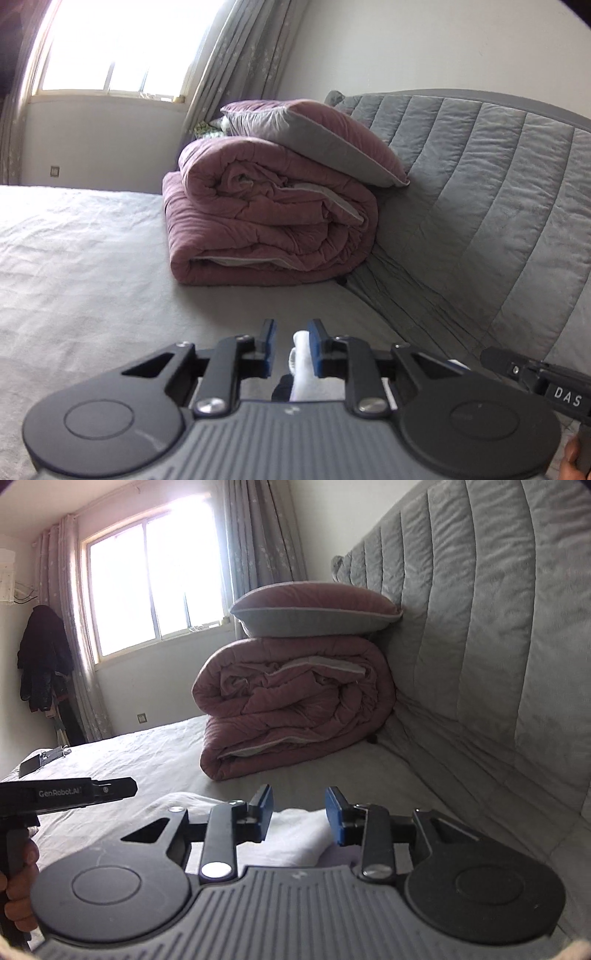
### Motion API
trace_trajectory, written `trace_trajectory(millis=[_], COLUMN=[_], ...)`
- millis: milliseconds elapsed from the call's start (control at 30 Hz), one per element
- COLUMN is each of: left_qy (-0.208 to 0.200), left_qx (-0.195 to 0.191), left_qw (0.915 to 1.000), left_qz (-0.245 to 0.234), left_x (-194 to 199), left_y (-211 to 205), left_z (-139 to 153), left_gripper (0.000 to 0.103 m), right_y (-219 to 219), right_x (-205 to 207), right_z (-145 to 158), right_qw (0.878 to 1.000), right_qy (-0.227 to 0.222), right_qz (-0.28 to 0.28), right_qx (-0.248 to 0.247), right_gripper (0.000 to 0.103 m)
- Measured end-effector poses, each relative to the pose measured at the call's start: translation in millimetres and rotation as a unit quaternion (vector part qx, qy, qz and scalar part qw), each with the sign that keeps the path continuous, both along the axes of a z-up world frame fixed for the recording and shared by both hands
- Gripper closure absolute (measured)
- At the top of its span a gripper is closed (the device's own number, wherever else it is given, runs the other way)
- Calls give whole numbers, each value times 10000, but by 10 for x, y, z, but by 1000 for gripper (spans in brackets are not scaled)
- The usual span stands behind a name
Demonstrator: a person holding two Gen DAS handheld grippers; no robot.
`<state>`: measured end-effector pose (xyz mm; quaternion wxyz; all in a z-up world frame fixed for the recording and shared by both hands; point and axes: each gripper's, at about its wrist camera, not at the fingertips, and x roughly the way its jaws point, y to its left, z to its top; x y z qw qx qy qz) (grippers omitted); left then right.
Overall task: Fold clothes
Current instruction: 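Lower the pants onto the clothes stack and open both grippers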
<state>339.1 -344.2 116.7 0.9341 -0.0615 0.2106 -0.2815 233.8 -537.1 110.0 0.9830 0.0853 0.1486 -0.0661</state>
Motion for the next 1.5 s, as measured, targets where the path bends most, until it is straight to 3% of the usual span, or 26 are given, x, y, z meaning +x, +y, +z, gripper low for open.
trace_trajectory(millis=[100,333,500,700,833,1100,1167,1367,1500], left_qy=[-214,8,-47,-41,114,480,613,992,1128], left_qx=[122,665,752,995,1210,1510,1545,1696,1810], left_qw=[9996,9973,9965,9940,9915,9864,9854,9802,9769], left_qz=[-148,-322,-360,-442,-469,-433,-378,-225,-152], left_x=[-104,-131,-165,-330,-504,-891,-1004,-1294,-1443], left_y=[-90,-233,-233,-222,-188,-2,68,262,346], left_z=[-12,-432,-346,-155,-42,133,194,312,361], left_gripper=[84,86,85,66,56,51,40,25,22], right_y=[128,213,218,298,358,478,533,715,792], right_x=[35,147,133,-44,-134,-404,-480,-678,-829], right_z=[-24,-413,-353,-118,20,215,245,289,340], right_qw=[9995,9977,9976,9971,9947,9895,9869,9780,9766], right_qy=[21,486,502,552,860,1396,1585,2073,2143], right_qz=[142,173,157,242,288,266,260,198,183], right_qx=[-266,-440,-443,-468,-493,-244,-159,-85,81], right_gripper=[67,68,69,67,65,64,62,55,51])
